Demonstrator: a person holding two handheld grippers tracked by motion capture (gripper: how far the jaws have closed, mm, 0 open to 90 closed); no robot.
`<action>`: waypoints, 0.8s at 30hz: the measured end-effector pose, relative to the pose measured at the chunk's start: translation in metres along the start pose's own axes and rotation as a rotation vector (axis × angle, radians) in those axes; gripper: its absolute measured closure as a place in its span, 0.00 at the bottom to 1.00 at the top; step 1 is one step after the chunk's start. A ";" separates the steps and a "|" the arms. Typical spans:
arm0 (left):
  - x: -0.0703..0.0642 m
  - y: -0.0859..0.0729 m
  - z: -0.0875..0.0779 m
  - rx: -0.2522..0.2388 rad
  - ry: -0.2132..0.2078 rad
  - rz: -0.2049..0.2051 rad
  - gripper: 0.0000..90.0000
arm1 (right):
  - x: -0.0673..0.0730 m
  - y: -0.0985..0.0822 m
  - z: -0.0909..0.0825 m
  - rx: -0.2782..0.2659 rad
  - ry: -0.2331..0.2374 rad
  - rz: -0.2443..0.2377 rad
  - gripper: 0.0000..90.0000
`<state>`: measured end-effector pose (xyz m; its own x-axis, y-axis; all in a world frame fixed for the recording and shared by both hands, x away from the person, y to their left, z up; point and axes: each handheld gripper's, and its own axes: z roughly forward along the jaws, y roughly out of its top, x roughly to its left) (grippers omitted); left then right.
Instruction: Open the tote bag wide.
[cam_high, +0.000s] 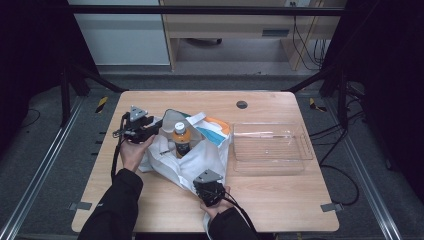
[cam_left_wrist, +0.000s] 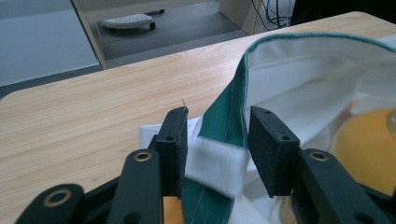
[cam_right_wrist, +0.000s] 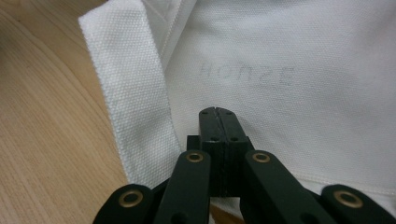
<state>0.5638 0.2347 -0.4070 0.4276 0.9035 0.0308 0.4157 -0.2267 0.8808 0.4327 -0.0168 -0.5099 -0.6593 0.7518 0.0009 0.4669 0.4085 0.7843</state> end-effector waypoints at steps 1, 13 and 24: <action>0.001 -0.001 -0.002 0.006 -0.005 0.013 0.64 | 0.000 0.000 0.000 0.000 0.000 0.000 1.00; -0.005 -0.018 0.017 0.085 0.005 0.056 0.87 | 0.000 0.000 0.000 -0.001 -0.004 -0.007 1.00; -0.008 -0.026 0.033 0.130 0.010 0.017 0.88 | 0.000 0.000 0.000 -0.001 -0.002 -0.012 1.00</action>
<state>0.5760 0.2209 -0.4460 0.4274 0.9027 0.0506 0.5093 -0.2867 0.8114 0.4325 -0.0166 -0.5099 -0.6634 0.7482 -0.0095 0.4589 0.4169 0.7846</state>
